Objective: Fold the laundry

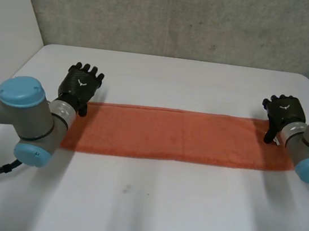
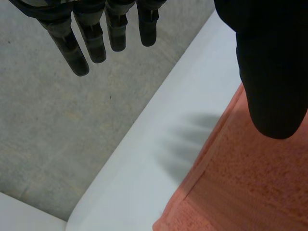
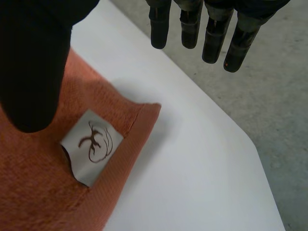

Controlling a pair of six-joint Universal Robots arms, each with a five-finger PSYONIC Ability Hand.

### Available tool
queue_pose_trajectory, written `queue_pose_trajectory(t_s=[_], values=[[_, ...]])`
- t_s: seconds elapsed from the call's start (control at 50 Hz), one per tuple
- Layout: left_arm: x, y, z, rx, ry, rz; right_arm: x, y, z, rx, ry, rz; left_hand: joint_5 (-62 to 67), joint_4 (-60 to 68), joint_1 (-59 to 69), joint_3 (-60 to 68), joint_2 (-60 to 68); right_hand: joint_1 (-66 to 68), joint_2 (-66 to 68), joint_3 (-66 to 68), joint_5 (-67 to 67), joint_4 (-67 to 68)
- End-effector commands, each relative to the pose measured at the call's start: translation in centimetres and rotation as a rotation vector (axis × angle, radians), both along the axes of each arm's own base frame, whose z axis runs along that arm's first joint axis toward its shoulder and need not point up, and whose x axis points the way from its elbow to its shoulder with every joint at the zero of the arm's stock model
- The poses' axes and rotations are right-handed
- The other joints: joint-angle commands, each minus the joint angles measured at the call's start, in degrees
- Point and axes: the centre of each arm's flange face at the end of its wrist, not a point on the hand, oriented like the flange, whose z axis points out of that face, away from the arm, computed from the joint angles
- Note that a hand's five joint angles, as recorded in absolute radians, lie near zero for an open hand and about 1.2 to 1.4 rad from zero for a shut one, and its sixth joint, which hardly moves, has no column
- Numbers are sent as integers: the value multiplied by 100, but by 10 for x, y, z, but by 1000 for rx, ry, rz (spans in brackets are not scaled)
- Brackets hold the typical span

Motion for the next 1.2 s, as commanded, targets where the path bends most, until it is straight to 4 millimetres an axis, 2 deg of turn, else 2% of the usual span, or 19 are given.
queue_pose_trajectory(t_s=[0.02, 0.1, 0.16, 0.26, 0.36, 0.5, 0.74, 0.84, 0.86, 0.92, 1.0, 1.06, 1.16, 1.2], values=[[5, 26, 21, -6, 6, -5, -7, 33, 39, 12, -102, -27, -282, -176, -121, -237, -177, -201, -278, -213, -394, -345], [11, 48, 35, -5, 9, -6, -6, 56, 47, 55, -105, 8, -282, -176, -121, -237, -177, -201, -278, -213, -394, -345], [13, 58, 36, 9, 14, -9, -7, 73, 48, 132, -113, 45, -282, -176, -121, -237, -177, -201, -278, -213, -394, -345], [12, 72, 32, 56, 61, -23, -21, 84, 37, 239, -127, 40, -282, -176, -121, -237, -177, 277, 200, 265, 84, 133], [12, 73, 29, 76, 86, -19, -32, 88, 24, 275, -127, 30, -282, -176, -121, -237, -177, 1485, 1408, 1473, 1292, 1341], [12, 73, 29, 73, 91, -19, -39, 84, 16, 234, -90, 46, -282, -176, -121, -237, -177, 2834, 2757, 2822, 2641, 2690], [11, 79, 25, 86, 86, -25, -49, 75, 5, 245, -77, 21, -282, -176, -121, -237, -177, 3389, 3312, 3377, 3196, 3245], [11, 79, 23, 91, 85, -24, -56, 71, 3, 243, -65, 8, -282, -176, -121, -237, -177, 4666, 4589, 4654, 4473, 4522], [11, 79, 23, 91, 85, -24, -59, 70, 2, 237, -56, 6, -282, -176, -121, -237, -177, 5668, 5591, 5656, 5475, 5523], [11, 79, 23, 91, 85, -24, -61, 69, 2, 232, -35, 7, -282, -176, -121, -237, -177, 6797, 6720, 6785, 6604, 6653], [11, 80, 22, 95, 83, -22, -65, 67, 0, 225, -1, -2, -282, -176, -121, -237, -177, 6799, 6722, 6787, 6606, 6655], [11, 80, 22, 94, 84, -23, -74, 61, -3, 222, 37, -19, -282, -176, -121, -237, -177, 6799, 6722, 6787, 6606, 6655], [13, 80, 21, 98, 82, -19, -96, 49, 4, 200, 51, -90, -282, -176, -121, -237, -177, 6799, 6722, 6787, 6606, 6655], [13, 80, 21, 96, 83, -19, -98, 50, 3, 206, 43, -90, -282, -176, -121, -237, -177, 6799, 6722, 6787, 6606, 6655]])
